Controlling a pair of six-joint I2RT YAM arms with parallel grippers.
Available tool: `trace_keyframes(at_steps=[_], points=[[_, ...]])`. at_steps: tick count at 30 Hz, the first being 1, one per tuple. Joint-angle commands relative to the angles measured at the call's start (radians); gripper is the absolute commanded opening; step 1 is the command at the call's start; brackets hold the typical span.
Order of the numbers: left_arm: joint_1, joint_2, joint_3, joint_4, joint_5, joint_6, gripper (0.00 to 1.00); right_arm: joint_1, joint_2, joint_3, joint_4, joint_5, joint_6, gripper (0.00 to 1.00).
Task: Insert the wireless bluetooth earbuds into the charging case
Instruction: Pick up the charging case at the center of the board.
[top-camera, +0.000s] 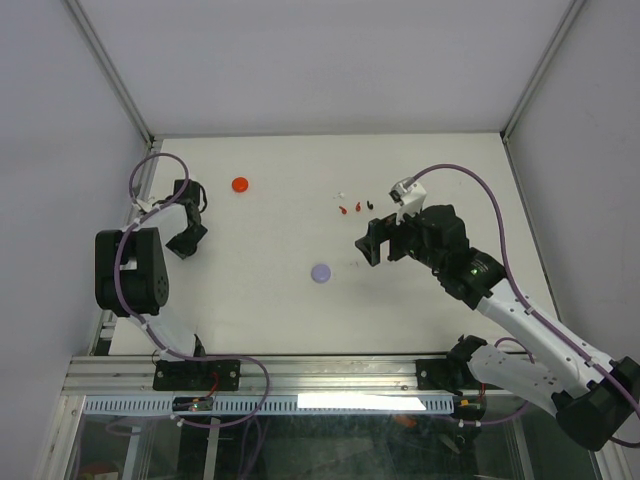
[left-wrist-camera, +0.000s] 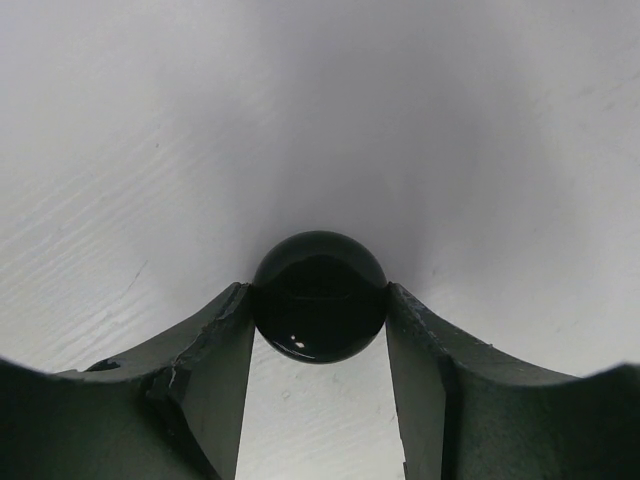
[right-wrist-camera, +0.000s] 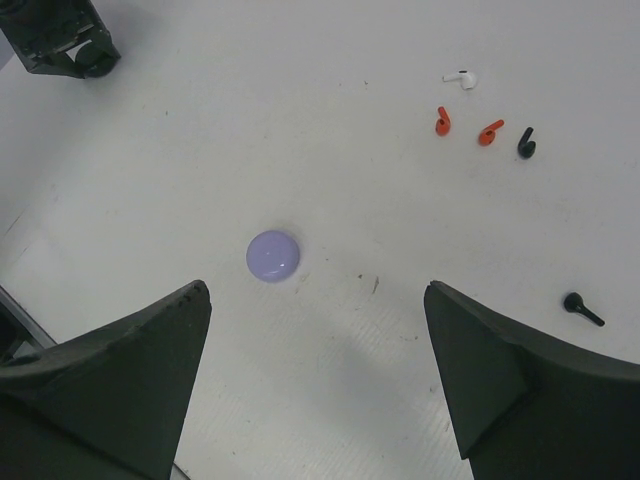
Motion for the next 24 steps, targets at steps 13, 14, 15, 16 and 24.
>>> trace_keyframes(at_steps=[13,14,15,16,24], points=[[-0.306,-0.358,-0.031,0.061,0.079,0.270,0.41,-0.001,0.014,0.063,0.016,-0.060,0.018,0.92],[-0.325,-0.378,-0.030,0.077,0.090,0.285,0.41,-0.001,0.016,0.068,0.011,-0.060,0.016,0.93],[-0.344,-0.389,-0.030,0.098,0.099,0.303,0.41,-0.001,0.020,0.074,0.007,-0.060,0.016,0.93],[-0.366,-0.400,-0.030,0.117,0.112,0.321,0.41,-0.001,0.024,0.081,0.001,-0.060,0.015,0.94],[-0.580,-0.469,-0.063,0.344,0.160,0.523,0.38,-0.001,0.079,0.163,-0.017,-0.080,0.024,0.94]])
